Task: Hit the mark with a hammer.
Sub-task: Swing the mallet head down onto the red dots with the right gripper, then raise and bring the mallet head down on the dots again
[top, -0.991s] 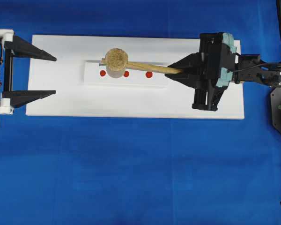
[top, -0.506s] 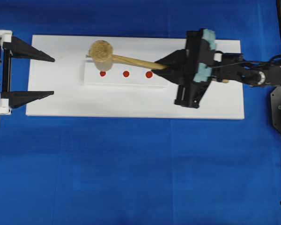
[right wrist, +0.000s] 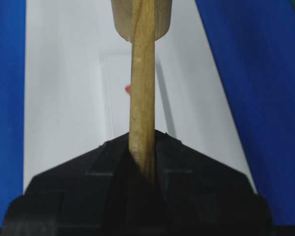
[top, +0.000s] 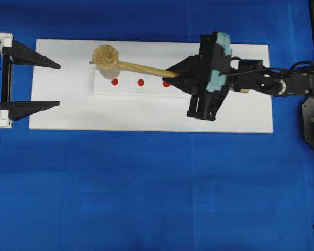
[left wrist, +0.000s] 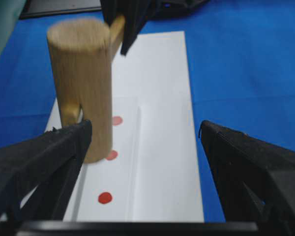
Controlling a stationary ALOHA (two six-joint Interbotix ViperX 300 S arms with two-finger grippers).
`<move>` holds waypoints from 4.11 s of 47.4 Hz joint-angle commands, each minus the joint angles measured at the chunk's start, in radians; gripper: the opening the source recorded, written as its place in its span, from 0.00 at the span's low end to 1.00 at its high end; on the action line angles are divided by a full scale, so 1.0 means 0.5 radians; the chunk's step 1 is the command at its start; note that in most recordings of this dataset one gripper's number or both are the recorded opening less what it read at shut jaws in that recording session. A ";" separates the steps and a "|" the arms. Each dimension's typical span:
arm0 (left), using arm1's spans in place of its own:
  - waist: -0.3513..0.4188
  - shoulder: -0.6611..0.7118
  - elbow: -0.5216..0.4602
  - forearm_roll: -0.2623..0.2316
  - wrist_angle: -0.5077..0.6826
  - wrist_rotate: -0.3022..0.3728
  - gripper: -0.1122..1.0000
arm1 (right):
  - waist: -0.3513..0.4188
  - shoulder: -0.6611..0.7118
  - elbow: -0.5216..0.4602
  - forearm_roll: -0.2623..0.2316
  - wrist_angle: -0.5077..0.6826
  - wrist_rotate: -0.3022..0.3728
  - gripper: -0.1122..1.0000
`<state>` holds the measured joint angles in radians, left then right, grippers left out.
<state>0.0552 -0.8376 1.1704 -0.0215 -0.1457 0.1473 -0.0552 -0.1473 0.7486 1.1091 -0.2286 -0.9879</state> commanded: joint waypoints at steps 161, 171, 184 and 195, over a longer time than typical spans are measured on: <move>0.003 -0.012 -0.015 -0.006 0.009 -0.064 0.90 | -0.018 -0.426 0.687 0.245 -0.034 0.163 0.12; 0.003 -0.012 -0.015 -0.006 0.025 -0.064 0.90 | -0.018 -0.764 0.678 0.212 0.000 0.107 0.12; 0.003 -0.018 -0.015 -0.003 0.025 -0.064 0.90 | -0.018 -0.881 0.699 0.212 0.092 0.067 0.12; 0.003 -0.018 -0.015 -0.003 0.025 -0.064 0.90 | -0.018 -0.868 0.690 0.215 0.092 0.061 0.12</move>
<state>0.0552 -0.8483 1.1704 -0.0230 -0.1289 0.1166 -0.0660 -0.5768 1.1091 1.2195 -0.1795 -0.9557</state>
